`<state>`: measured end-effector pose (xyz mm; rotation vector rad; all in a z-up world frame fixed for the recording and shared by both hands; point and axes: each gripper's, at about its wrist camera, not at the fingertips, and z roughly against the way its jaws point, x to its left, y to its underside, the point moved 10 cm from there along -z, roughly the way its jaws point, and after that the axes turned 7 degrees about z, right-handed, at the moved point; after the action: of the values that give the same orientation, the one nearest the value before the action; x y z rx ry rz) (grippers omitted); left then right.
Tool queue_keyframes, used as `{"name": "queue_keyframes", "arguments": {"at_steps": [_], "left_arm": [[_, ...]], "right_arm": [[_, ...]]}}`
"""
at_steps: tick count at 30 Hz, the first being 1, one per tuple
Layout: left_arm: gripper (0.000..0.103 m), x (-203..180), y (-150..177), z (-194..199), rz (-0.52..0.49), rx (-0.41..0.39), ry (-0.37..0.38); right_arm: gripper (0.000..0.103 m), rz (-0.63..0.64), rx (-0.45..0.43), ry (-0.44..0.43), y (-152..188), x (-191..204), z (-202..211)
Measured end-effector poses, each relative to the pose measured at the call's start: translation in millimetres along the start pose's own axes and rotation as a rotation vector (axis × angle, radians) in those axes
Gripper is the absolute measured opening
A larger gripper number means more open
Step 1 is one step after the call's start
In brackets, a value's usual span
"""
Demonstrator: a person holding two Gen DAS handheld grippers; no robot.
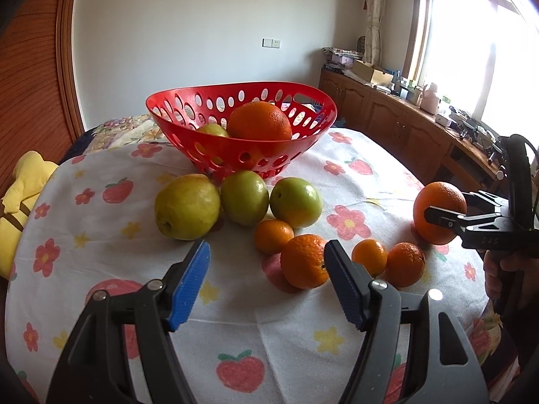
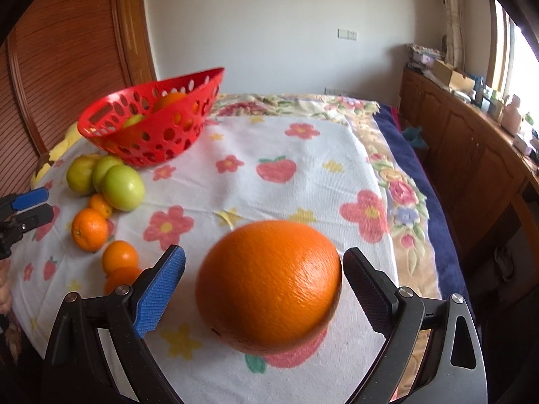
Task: Organize fruits
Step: 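Grasp another large orange with the right tool while the left tool withdraws, then close the left tool on the orange in front of the limes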
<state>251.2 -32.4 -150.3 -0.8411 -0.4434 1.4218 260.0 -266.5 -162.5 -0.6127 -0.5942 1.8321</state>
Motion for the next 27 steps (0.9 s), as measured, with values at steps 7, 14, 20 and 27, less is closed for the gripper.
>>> {"name": "queue_keyframes", "arguments": {"at_steps": [7, 14, 20, 27], "left_arm": [[0.071, -4.7, 2.8, -4.9, 0.009, 0.020, 0.021], [0.069, -15.0, 6.9, -11.4, -0.009, 0.039, 0.015], [0.064, -25.3, 12.3, -19.6, -0.015, 0.060, 0.009], [0.057, -31.8, 14.8, -26.9, -0.022, 0.079, 0.008]], "right_arm": [[0.089, -0.035, 0.011, -0.013, 4.2, -2.7, -5.7], [0.088, -0.057, 0.004, -0.006, 3.5, -2.4, -5.1], [0.088, -0.040, -0.003, -0.071, 1.0, 13.6, -4.6], [0.088, -0.022, -0.028, -0.123, -2.3, 36.9, -3.2]]}}
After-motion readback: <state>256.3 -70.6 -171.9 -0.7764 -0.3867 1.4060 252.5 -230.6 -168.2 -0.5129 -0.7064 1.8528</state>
